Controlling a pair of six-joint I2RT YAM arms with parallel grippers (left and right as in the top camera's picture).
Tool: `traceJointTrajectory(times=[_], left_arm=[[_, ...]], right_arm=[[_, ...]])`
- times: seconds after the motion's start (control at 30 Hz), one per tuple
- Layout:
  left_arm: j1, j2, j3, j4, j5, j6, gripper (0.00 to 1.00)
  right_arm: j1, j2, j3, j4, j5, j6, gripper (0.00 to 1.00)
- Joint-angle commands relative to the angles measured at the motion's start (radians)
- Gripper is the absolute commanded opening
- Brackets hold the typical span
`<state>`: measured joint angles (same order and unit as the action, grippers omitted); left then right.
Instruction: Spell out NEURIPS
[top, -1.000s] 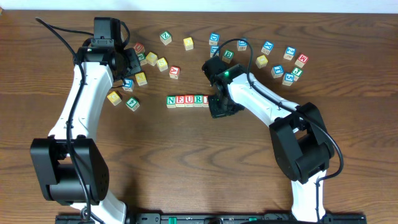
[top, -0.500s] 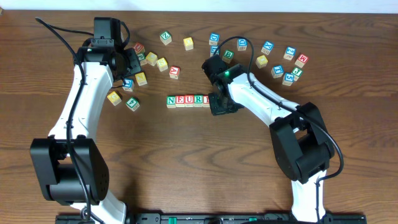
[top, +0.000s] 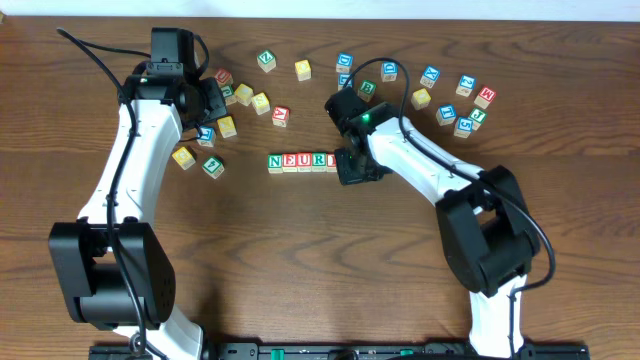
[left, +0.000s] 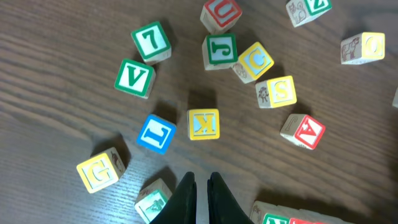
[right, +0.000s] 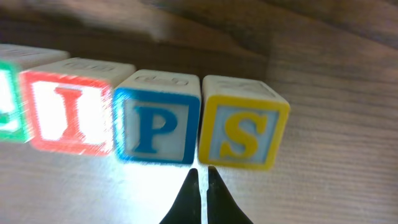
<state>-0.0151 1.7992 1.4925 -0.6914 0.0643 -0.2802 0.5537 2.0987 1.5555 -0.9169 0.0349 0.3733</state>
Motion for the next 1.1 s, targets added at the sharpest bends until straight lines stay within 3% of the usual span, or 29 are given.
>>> traceJointTrajectory(times=[0.0, 0.13, 0.33, 0.53, 0.87, 1.07], left_arm=[[0.003, 0.010, -0.006, -0.029, -0.016, -0.017, 0.09], [-0.013, 0.011, -0.011, -0.066, -0.011, -0.051, 0.08], [-0.059, 0.012, -0.050, -0.059, 0.003, -0.075, 0.08], [-0.113, 0.040, -0.088, -0.056, 0.006, -0.100, 0.08], [-0.129, 0.144, -0.088, -0.054, 0.008, -0.122, 0.08], [-0.136, 0.162, -0.088, -0.027, 0.092, -0.103, 0.08]], right_arm=[[-0.012, -0.116, 0.010, -0.006, -0.015, -0.007, 0.01], [-0.061, -0.185, 0.010, 0.002, 0.006, 0.016, 0.02], [-0.149, -0.167, -0.006, 0.016, 0.006, 0.034, 0.06], [-0.228, -0.135, -0.006, 0.016, -0.050, 0.029, 0.04], [-0.238, -0.127, -0.007, 0.019, -0.052, 0.029, 0.05], [-0.238, -0.127, -0.007, 0.031, -0.052, 0.030, 0.05]])
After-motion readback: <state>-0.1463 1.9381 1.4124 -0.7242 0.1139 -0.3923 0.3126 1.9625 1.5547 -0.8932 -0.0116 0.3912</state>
